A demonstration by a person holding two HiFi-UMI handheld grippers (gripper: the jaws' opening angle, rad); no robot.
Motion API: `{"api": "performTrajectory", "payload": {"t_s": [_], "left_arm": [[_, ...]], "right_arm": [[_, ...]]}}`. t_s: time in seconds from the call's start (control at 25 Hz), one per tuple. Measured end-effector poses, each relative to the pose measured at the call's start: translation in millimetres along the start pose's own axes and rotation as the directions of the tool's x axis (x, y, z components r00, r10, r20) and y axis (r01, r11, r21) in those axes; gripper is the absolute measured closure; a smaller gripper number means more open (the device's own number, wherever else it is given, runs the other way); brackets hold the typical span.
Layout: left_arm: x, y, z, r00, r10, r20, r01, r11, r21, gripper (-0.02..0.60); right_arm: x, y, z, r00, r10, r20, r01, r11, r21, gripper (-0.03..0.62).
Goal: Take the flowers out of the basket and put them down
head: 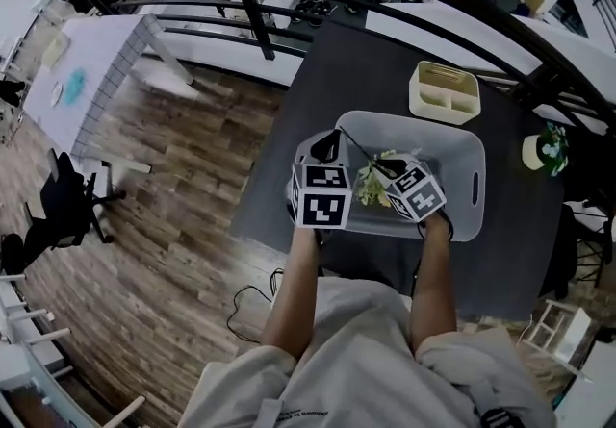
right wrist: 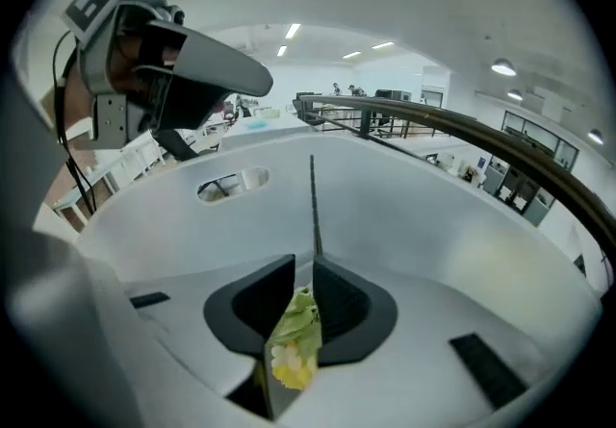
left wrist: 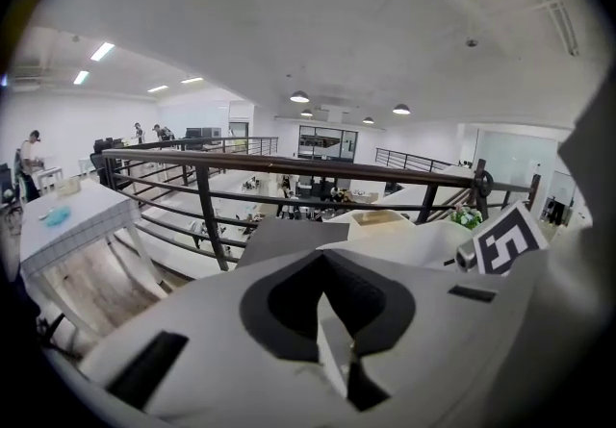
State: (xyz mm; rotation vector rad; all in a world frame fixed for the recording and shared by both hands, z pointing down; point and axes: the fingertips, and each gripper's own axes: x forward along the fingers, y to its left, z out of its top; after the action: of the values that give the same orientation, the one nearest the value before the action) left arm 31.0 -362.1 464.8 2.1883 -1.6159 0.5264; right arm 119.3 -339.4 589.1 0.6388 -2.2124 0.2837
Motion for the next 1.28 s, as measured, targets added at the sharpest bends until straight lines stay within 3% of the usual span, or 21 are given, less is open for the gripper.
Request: {"api": "performTrajectory", "payload": {"t_s": [0.28, 0.52, 0.64, 0.72, 0.96, 1.28], "left_arm": [[-12, 16, -13, 0.999, 0.026, -0.035, -0.027, 0.999, -0.017, 0.578], [-21, 36, -15, 0.998, 0.065, -0.026, -0.067, 0.996, -0.052, 0.578], [-22, 42, -17, 0.996, 0.084, -0.023, -0.085, 0.994, -0.073, 0.58], [-22, 44, -19, 0.996, 0.09, -0.024, -0.091, 0.993, -0.08, 0.578], [-18, 38, -15, 0.998, 0.068, -0.011, -0.068, 0.995, -0.075, 0.579], [-3, 7, 2, 0.999, -0.043, 0.008, 0.043, 0.999, -0.027, 0.578]], "right_arm": [[22, -8, -4, 0.998, -0.032, -0.058, 0.03, 0.999, -0.041, 0.415], [45, -10, -4, 0.996, -0.063, -0.061, 0.06, 0.997, -0.055, 0.413], [50, -11, -6, 0.992, -0.086, -0.089, 0.078, 0.993, -0.088, 0.428], [52, -10, -8, 0.99, -0.093, -0.102, 0.084, 0.992, -0.089, 0.525], [40, -19, -2, 0.991, -0.117, -0.065, 0.115, 0.993, -0.034, 0.54], [-1, -21, 18, 0.986, -0.168, 0.009, 0.167, 0.985, 0.037, 0.542]]}}
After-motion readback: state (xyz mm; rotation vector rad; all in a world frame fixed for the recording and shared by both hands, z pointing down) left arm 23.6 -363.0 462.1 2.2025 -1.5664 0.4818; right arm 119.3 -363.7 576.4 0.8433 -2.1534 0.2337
